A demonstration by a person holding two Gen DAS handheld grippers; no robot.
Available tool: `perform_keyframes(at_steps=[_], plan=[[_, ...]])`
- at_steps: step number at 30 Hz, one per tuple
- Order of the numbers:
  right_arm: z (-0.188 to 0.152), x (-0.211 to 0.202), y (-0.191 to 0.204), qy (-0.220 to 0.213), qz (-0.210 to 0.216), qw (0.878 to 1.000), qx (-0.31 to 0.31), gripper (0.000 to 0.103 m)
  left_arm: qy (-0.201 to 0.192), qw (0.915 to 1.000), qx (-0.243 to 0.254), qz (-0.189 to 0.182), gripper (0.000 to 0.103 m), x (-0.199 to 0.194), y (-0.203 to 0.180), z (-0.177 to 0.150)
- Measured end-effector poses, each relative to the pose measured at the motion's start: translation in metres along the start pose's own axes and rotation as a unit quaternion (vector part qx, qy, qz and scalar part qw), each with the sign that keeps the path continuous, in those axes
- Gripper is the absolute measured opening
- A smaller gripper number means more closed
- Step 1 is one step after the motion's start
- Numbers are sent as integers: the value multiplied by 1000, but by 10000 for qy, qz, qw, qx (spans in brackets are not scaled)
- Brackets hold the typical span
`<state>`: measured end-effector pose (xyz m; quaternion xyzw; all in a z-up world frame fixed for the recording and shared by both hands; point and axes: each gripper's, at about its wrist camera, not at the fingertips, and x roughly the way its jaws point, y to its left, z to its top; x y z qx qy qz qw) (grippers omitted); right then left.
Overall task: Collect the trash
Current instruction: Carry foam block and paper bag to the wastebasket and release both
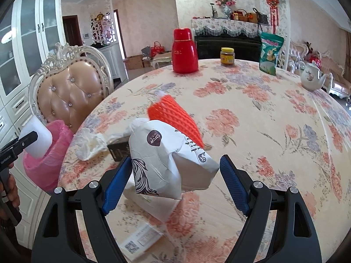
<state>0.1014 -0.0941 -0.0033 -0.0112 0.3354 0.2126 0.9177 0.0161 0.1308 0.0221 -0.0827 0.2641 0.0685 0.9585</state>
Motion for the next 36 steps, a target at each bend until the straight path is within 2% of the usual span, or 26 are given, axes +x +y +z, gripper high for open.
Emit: perform_keyframes(at_steps=[10,18,36], plan=[[20,5,50,-117,301,9990,-304,77,-278,9983,-238,462,64,-27,54,13],[33,14,96,-127,660,9961,-566,77,-330,9962,-436,671,64,-41,91,13],[58,43,227,-77,1547,9796,-1282,77,-355,9916,-615,1080,64,-70,151,10]])
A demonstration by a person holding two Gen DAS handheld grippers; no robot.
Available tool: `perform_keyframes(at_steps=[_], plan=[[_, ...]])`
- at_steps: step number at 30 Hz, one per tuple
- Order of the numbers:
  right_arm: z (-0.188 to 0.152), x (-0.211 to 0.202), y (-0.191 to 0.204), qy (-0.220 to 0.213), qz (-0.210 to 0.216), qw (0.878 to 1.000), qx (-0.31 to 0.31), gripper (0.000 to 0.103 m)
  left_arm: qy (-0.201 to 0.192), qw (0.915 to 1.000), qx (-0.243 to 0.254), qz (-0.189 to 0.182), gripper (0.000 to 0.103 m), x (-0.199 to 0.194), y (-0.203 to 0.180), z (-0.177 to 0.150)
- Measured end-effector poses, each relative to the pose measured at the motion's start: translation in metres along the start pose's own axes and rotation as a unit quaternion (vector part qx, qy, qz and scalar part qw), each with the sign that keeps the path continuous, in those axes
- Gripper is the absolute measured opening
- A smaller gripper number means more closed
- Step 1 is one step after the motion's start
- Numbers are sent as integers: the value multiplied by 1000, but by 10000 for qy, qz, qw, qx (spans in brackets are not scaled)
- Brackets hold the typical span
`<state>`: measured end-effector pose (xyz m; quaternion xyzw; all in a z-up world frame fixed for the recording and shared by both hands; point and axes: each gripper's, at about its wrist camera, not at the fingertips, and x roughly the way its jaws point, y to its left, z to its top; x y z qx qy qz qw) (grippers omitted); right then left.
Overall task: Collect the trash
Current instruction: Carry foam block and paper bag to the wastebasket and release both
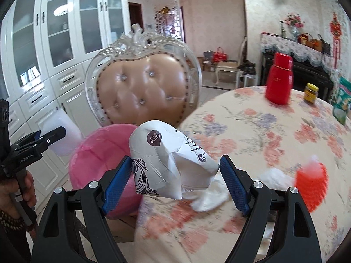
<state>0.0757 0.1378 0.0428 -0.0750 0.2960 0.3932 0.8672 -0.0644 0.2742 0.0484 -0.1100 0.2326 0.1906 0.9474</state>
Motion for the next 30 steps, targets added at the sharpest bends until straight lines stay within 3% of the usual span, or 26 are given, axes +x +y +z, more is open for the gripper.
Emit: perform_keyframes(at_steps=[17,30], plan=[[27,58,77,104,701,9968,-361,77,25,9999,-125,95,65,2,34,5],[33,88,97,275,796,9952,-502,78,-13,9997,-222,133,65,2,44,10]])
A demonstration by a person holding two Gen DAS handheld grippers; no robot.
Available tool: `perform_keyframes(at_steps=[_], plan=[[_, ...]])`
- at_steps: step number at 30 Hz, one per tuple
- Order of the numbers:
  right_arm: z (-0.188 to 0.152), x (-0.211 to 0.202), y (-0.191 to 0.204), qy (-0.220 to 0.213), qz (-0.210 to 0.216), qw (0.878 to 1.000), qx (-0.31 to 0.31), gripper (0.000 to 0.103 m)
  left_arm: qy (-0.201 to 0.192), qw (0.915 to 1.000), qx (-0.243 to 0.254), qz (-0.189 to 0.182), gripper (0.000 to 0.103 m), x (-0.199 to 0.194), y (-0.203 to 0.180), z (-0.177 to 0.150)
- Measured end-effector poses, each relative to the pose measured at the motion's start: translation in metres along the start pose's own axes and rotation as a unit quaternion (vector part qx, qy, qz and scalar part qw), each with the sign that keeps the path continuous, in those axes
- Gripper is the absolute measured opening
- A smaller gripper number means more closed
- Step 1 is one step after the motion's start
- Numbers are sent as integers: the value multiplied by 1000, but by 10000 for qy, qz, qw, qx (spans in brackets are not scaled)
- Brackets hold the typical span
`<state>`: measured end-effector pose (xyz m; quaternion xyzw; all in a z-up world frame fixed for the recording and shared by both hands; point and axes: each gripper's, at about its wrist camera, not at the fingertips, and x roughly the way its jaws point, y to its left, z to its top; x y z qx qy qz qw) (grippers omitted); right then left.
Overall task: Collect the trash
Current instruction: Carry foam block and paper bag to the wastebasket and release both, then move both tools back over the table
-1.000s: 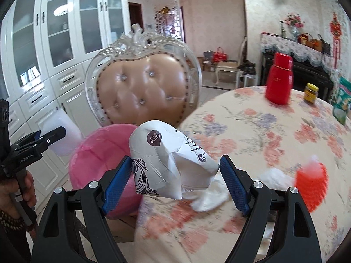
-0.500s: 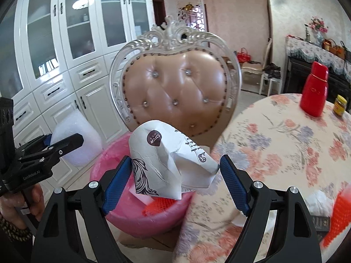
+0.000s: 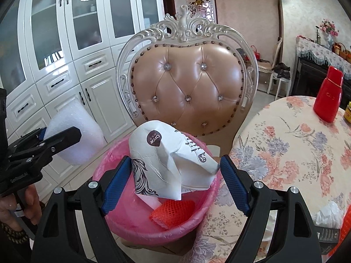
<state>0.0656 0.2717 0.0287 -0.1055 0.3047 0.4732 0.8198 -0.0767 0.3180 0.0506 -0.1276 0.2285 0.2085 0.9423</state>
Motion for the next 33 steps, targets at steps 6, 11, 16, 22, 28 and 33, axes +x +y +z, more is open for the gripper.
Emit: perform_keyframes(at_steps=[6,11,16,22,28,33], plan=[[2,9,0,63,8,10000,25,79,-13,10000,-20,6,65,2,4,3],[2,14,-2,98,-66,9999,61,79,-10,10000,-24,-5,65,3,4,3],[2,14,-7,90,-143,9998,81,83,21,10000,-15,-36,65,6,1,6],[-6,1,-26,54,-349,9991,234,83,91,9999,2,-94,66,16,-3,5],[-20,-24,-51,-22,-543,9976,423,83,163,9997,-2,-156,86,27,-14,4],[-34,-51,-77,-124,-789,9947,646,83,194,9994,43,-282,86,31,-28,0]])
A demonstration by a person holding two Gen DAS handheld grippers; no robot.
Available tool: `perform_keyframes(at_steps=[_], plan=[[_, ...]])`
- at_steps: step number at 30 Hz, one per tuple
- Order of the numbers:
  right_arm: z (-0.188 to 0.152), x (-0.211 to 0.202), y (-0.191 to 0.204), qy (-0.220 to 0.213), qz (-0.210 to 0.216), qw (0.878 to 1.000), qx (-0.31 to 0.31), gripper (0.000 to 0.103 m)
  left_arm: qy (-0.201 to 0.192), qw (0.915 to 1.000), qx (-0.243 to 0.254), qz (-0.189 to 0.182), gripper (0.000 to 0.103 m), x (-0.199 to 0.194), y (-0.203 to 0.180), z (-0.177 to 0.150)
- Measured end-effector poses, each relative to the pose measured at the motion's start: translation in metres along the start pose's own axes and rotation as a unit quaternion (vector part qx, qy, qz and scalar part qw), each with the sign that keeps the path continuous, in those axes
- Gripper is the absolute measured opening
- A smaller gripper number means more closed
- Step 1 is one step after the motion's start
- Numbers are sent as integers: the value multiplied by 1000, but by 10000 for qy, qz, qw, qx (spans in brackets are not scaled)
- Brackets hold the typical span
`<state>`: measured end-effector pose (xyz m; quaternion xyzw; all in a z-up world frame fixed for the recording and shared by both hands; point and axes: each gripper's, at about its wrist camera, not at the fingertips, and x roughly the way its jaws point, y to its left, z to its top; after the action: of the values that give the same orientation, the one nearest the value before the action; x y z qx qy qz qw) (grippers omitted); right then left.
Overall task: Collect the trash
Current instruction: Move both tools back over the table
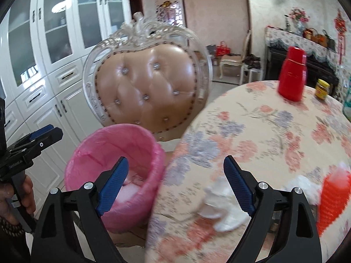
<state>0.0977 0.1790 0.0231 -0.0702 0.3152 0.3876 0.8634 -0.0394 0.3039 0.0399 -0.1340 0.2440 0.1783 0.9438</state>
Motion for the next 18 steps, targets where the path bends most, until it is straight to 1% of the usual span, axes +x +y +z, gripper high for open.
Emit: perform_keyframes(at_steps=[10,18], plan=[[-34,-46,-59,-77,-568,9974,440,84,42,9994,200,-292,86,3,-40,-10],[-69,-88,-117,-94,-1080,9903,864,84,141,9972,390,-619,86,10,-86,-24]])
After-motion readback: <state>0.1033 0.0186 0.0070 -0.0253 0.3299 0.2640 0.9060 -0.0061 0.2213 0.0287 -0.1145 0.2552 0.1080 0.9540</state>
